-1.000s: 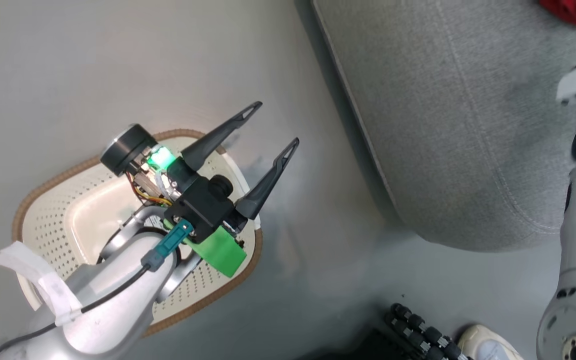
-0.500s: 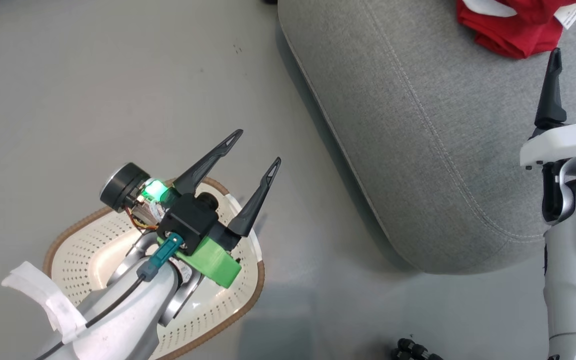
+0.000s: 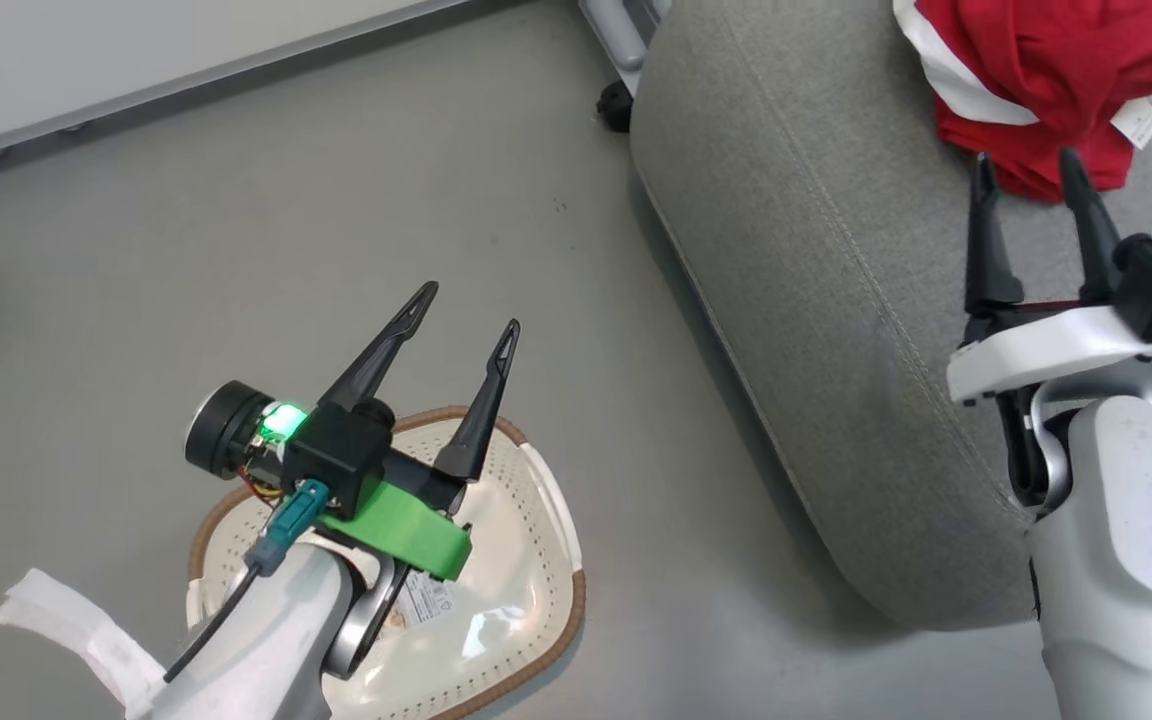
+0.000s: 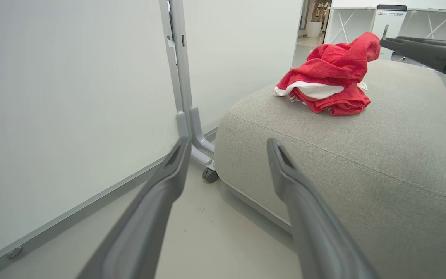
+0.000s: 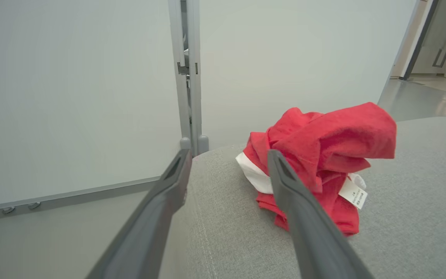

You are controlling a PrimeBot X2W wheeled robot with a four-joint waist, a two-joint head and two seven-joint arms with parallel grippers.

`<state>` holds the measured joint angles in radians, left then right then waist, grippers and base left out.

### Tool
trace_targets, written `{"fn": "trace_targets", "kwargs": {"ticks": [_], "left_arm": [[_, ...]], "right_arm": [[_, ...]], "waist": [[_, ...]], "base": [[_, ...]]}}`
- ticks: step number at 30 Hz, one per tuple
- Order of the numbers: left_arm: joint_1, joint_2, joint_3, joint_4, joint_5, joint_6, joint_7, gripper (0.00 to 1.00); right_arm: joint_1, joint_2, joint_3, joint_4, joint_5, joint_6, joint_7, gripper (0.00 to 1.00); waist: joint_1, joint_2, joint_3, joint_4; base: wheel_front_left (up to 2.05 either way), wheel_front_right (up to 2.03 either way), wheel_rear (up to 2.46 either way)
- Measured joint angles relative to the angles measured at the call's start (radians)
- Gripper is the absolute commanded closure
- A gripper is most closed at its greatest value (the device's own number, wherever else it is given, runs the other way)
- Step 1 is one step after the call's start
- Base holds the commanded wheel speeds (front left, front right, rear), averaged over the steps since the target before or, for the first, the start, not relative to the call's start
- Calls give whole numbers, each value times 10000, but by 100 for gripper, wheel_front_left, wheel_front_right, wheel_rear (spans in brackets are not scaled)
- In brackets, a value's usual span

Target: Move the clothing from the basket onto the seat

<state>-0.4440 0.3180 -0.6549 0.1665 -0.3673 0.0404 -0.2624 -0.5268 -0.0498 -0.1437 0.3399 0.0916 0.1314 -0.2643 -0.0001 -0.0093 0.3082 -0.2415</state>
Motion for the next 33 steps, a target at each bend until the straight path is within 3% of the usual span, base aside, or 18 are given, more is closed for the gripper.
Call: {"fn": "trace_targets", "kwargs": {"ticks": [17,33], "left_arm": [[1762,-669,3229,-345,453,35,-2,0],[3467,-1590,5657,-138,1089,-435,0,0]], "right_arm": [[1180,29,1440,-660,690,0,0,0],[3121,13,1831,-1315,738,0,0,0]], "waist": [[0,0,-1150,2023],[0,0,-2328,2972]], "base": [[0,0,0],[0,0,0]]}}
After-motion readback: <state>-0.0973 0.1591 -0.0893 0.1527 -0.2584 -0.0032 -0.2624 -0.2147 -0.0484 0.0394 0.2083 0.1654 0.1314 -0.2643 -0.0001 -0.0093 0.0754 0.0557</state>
